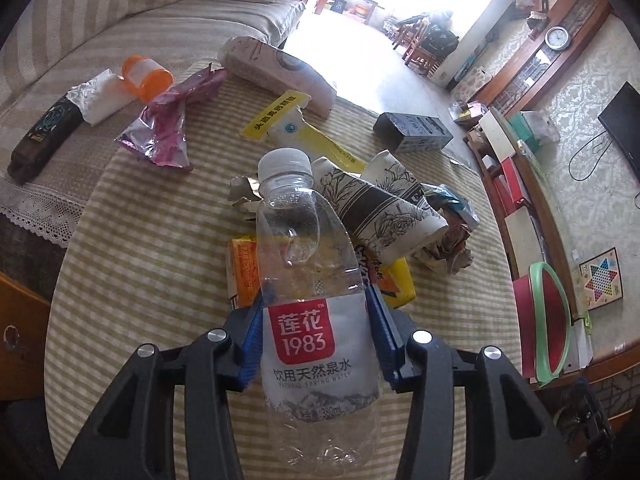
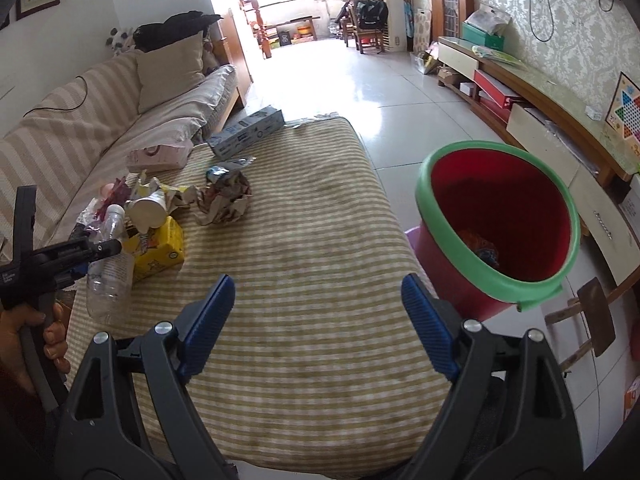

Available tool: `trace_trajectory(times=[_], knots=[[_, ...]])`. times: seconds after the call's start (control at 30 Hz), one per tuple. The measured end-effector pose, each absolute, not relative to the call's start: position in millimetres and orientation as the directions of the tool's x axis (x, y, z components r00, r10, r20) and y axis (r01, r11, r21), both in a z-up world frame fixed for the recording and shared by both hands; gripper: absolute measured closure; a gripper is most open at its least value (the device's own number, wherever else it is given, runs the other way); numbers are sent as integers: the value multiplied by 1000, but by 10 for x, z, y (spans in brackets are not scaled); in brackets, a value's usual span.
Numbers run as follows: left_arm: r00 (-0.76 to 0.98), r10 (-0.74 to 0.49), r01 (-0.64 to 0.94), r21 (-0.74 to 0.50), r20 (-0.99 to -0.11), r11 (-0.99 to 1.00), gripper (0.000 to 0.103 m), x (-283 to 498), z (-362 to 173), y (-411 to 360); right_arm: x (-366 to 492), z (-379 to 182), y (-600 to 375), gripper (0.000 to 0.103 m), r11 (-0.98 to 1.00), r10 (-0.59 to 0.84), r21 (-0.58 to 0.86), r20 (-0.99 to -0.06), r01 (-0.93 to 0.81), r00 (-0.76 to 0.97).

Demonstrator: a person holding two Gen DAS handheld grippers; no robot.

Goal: Collect trash
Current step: 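Grasp the clear water bottle with the left gripper while the right gripper grasps the patterned paper cup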

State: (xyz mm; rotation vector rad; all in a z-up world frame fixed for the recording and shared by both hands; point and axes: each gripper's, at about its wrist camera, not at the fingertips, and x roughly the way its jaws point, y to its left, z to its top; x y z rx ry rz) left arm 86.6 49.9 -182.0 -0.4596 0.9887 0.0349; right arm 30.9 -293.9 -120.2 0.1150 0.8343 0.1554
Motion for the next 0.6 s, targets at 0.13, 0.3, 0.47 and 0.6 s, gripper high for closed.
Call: trace_trajectory(times=[0.13,0.3,0.47,0.6], knots=[[570,-158,-202,-324,-806,924,59,578,-1745,561,464,-1061,-2552,19,966,257,173,-708,-191,658],[574,-117,-187,-269,-810,945,59,195,-1686,602,786,-1036,-2001,19,923,372,213,-709,-321,599],[581,-79,-186,-226,-810,956,59,22,-1704,657,1155,-1188,-1409,19,885,413,193,-746,-424,522],[577,-90,-191,-241,-812,951,59,21,-1763,713,1403,-1353,-1077,19,859,427,190,-779,-475,459]])
